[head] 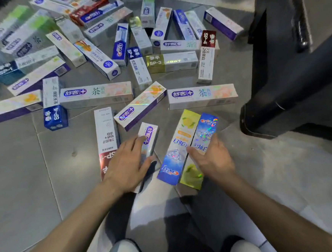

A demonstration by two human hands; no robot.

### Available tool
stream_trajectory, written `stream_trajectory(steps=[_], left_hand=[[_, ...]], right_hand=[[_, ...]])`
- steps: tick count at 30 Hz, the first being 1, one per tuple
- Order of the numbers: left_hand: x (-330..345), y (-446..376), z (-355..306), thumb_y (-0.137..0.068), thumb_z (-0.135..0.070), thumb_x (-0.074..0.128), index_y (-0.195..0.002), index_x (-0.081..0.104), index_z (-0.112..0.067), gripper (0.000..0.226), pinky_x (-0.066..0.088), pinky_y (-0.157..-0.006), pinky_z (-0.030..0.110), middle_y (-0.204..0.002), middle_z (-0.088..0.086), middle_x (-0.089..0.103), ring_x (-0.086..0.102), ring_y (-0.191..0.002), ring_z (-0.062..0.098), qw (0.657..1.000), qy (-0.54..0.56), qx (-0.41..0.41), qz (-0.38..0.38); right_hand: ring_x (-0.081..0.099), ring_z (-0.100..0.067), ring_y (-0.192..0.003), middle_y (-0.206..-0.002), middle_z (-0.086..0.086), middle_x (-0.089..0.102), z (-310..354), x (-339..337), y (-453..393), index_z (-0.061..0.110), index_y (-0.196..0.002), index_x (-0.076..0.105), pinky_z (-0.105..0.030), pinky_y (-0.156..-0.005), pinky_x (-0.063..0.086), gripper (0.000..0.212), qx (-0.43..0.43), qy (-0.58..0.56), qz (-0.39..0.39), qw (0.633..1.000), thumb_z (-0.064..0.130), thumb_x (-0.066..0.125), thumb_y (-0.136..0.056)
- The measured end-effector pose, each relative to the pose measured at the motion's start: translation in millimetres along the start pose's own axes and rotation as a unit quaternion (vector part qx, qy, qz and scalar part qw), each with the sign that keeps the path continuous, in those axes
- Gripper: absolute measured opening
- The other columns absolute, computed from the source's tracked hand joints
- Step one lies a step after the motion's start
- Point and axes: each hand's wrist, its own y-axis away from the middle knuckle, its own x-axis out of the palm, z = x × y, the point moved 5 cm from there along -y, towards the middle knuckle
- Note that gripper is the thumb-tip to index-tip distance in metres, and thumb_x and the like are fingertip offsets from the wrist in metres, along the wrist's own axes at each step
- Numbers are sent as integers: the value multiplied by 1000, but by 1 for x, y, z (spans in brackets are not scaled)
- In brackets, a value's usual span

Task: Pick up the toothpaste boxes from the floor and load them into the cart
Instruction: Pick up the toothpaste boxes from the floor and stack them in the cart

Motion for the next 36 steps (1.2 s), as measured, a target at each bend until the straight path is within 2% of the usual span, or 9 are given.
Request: stream_trajectory(steps=[4, 8, 13, 17, 20, 25, 30, 33, 36], left_hand=[[4, -2, 3, -92, -59, 38, -146, 39, -10, 73, 41, -109, 40, -143, 11, 47, 47, -129, 31, 996, 70, -45, 13], [9, -6, 3, -97, -34, 60, -146, 40, -9, 58, 37, -108, 42, -142, 15, 49, 46, -131, 34, 984, 135, -115, 7], [15, -8, 6, -98, -35, 60, -148, 36, -11, 61, 39, -106, 41, -141, 13, 50, 46, -130, 32, 980, 150, -132, -1], [8, -11, -7, -96, -42, 55, -147, 39, -8, 63, 38, -105, 43, -138, 15, 50, 44, -128, 34, 986, 114, -113, -32], [6, -13, -21, -89, -52, 41, -142, 44, -4, 72, 39, -107, 44, -138, 18, 51, 46, -127, 37, 991, 88, -92, -47], [10, -15, -23, -91, -43, 52, -144, 40, -3, 67, 39, -110, 47, -142, 20, 47, 44, -130, 38, 989, 84, -121, -33], [15, -11, -1, -91, -40, 68, -127, 46, -5, 55, 45, -93, 46, -125, 22, 55, 51, -115, 40, 962, 133, -237, -10], [16, -12, 3, -89, -42, 68, -116, 53, -2, 51, 44, -88, 43, -116, 24, 58, 54, -108, 41, 959, 126, -252, -8], [16, -12, 4, -87, -49, 64, -110, 52, -5, 51, 51, -83, 44, -109, 22, 64, 60, -99, 40, 952, 170, -255, -19]], right_hand=[[52, -31, -126, -139, -7, 53, 9, 2, -13, 18, -147, 32, -43, -101, 46, 87, -48, -15, 40, 998, 56, 72, -80], [47, -27, -133, -149, -3, 49, 14, 7, -18, 23, -154, 25, -44, -109, 41, 95, -82, -5, 78, 994, 62, 64, -77], [51, -24, -129, -144, 1, 54, 11, 9, -19, 27, -152, 29, -46, -108, 42, 85, -111, 9, 86, 990, 62, 52, -79], [58, -24, -117, -130, 4, 61, -2, 5, -10, 35, -145, 35, -47, -100, 48, 76, -78, 10, 71, 994, 65, 50, -76], [54, -27, -122, -128, -1, 59, 1, -3, -5, 30, -142, 38, -46, -99, 48, 74, -51, 53, 56, 996, 63, 56, -78], [47, -33, -130, -144, -12, 45, 8, -11, -10, 16, -155, 23, -45, -99, 43, 80, -40, 126, 40, 990, 42, 60, -88], [48, -35, -120, -127, -14, 53, -7, -13, -11, 9, -124, 45, -42, -92, 44, 55, -16, 139, 51, 989, 39, 68, -84], [55, -39, -110, -115, -16, 60, -6, -18, -11, 12, -104, 41, -40, -82, 44, 49, 9, 92, 33, 995, 41, 72, -80], [61, -39, -99, -100, -10, 62, -2, -20, -8, 14, -101, 35, -37, -75, 45, 51, 22, 32, 29, 999, 41, 73, -80]])
